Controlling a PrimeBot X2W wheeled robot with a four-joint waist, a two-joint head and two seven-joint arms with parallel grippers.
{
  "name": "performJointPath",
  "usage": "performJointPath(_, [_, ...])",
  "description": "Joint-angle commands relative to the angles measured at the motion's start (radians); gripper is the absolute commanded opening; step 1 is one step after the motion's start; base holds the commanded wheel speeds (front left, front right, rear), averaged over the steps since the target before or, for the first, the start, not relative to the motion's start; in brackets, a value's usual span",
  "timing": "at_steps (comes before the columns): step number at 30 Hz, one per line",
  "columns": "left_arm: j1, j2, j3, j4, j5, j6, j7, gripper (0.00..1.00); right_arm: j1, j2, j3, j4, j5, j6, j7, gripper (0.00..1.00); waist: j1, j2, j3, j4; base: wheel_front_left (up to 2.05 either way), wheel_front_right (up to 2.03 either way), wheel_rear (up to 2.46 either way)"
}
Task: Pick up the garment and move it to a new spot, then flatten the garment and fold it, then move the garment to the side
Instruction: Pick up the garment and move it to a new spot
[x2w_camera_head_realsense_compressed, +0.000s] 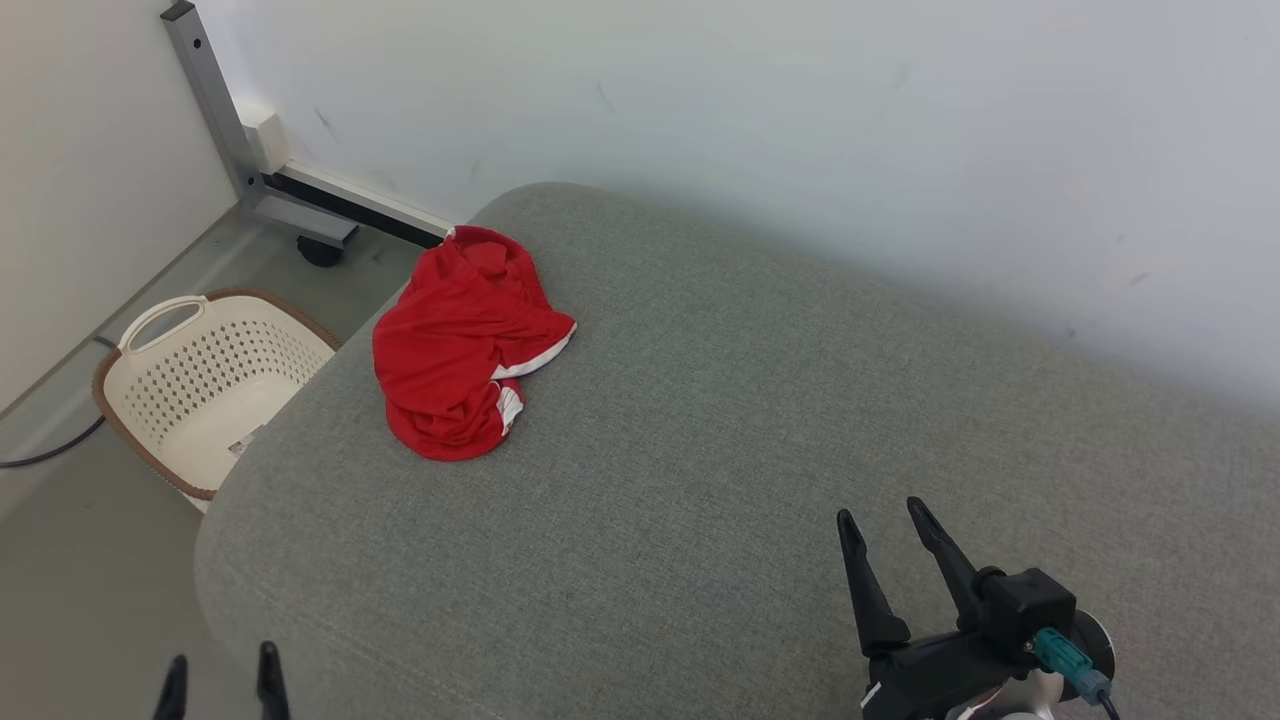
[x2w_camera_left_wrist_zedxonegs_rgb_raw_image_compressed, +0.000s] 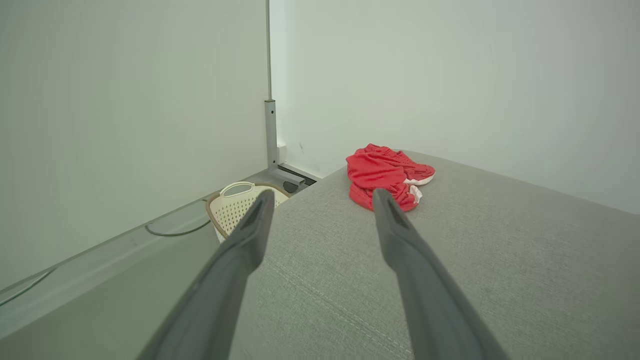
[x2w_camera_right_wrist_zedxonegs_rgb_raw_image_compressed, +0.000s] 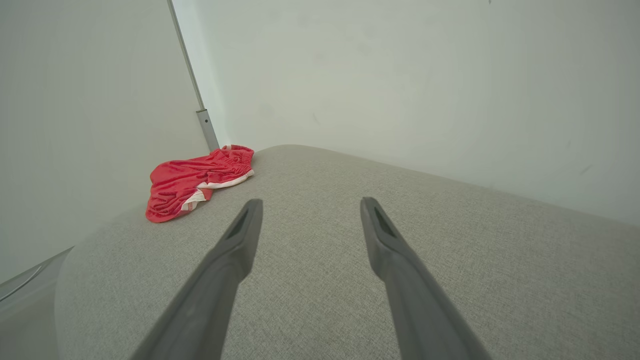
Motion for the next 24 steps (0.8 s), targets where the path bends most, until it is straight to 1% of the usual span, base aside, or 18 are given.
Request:
performJointPath(1, [-0.014, -0.004, -0.012, 0.009, 0.004, -0.002, -0.003, 1.00, 0.000, 0.000, -0.001, -0.002, -0.007, -0.002, -0.006, 1.00, -0.0001, -0.0001, 0.000, 0.000, 0.00, 0.00, 0.00])
performJointPath(4, [-0.069, -0.003, -0.053, 0.065, 0.007, -0.004, -0.003, 1.00, 0.007, 0.000, -0.008, -0.009, -0.016, -0.002, -0.007, 1.00, -0.0001, -0.0001, 0.001, 0.000, 0.00, 0.00, 0.00])
performJointPath(6, [-0.132, 0.013, -0.089, 0.125, 0.009, -0.006, 0.002, 1.00, 0.014, -0.001, -0.024, -0.022, -0.021, -0.002, -0.006, 1.00, -0.0001, -0.0001, 0.002, -0.001, 0.00, 0.00, 0.00])
performJointPath(8, [-0.226, 0.033, -0.138, 0.196, -0.001, -0.008, 0.029, 1.00, 0.031, 0.000, -0.039, -0.043, -0.033, -0.002, 0.000, 1.00, -0.0001, -0.0001, 0.005, 0.000, 0.00, 0.00, 0.00])
performJointPath(10, [-0.332, 0.055, -0.214, 0.272, -0.009, -0.007, 0.057, 1.00, 0.053, 0.000, -0.057, -0.071, -0.049, -0.002, 0.014, 1.00, -0.0001, -0.0001, 0.012, 0.003, 0.00, 0.00, 0.00])
performJointPath(12, [-0.438, 0.072, -0.273, 0.360, -0.040, -0.005, 0.084, 1.00, 0.081, 0.000, -0.066, -0.110, -0.061, -0.002, 0.035, 1.00, -0.0001, -0.0001, 0.028, 0.001, 0.00, 0.00, 0.00])
performJointPath(14, [-0.553, 0.072, -0.306, 0.450, -0.079, -0.005, 0.103, 1.00, 0.108, -0.001, -0.076, -0.166, -0.080, -0.002, 0.061, 1.00, -0.0001, -0.0001, 0.059, -0.004, 0.00, 0.00, 0.00])
performJointPath(15, [-0.606, 0.075, -0.309, 0.495, -0.104, -0.005, 0.106, 1.00, 0.116, -0.001, -0.071, -0.199, -0.088, -0.002, 0.081, 1.00, -0.0001, -0.0001, 0.083, -0.019, 0.00, 0.00, 0.00])
performJointPath(17, [-0.699, 0.088, -0.283, 0.595, -0.134, -0.005, 0.121, 1.00, 0.108, 0.000, -0.054, -0.275, -0.119, -0.002, 0.124, 1.00, -0.0001, -0.0001, 0.146, -0.068, 0.00, 0.00, 0.00])
performJointPath(20, [-0.846, 0.071, -0.217, 0.735, -0.218, 0.011, 0.178, 1.00, 0.097, -0.005, -0.046, -0.384, -0.160, -0.002, 0.182, 1.00, -0.0001, -0.0001, 0.241, -0.134, 0.00, 0.00, 0.00])
performJointPath(22, [-0.941, 0.060, -0.171, 0.806, -0.273, 0.017, 0.215, 1.00, 0.099, -0.022, -0.044, -0.452, -0.175, -0.002, 0.218, 1.00, -0.0001, -0.0001, 0.302, -0.162, 0.00, 0.00, 0.00])
performJointPath(24, [-1.010, 0.073, -0.144, 0.872, -0.313, 0.015, 0.255, 1.00, 0.106, -0.040, -0.031, -0.515, -0.180, -0.002, 0.250, 1.00, -0.0001, -0.0001, 0.351, -0.190, 0.00, 0.00, 0.00])
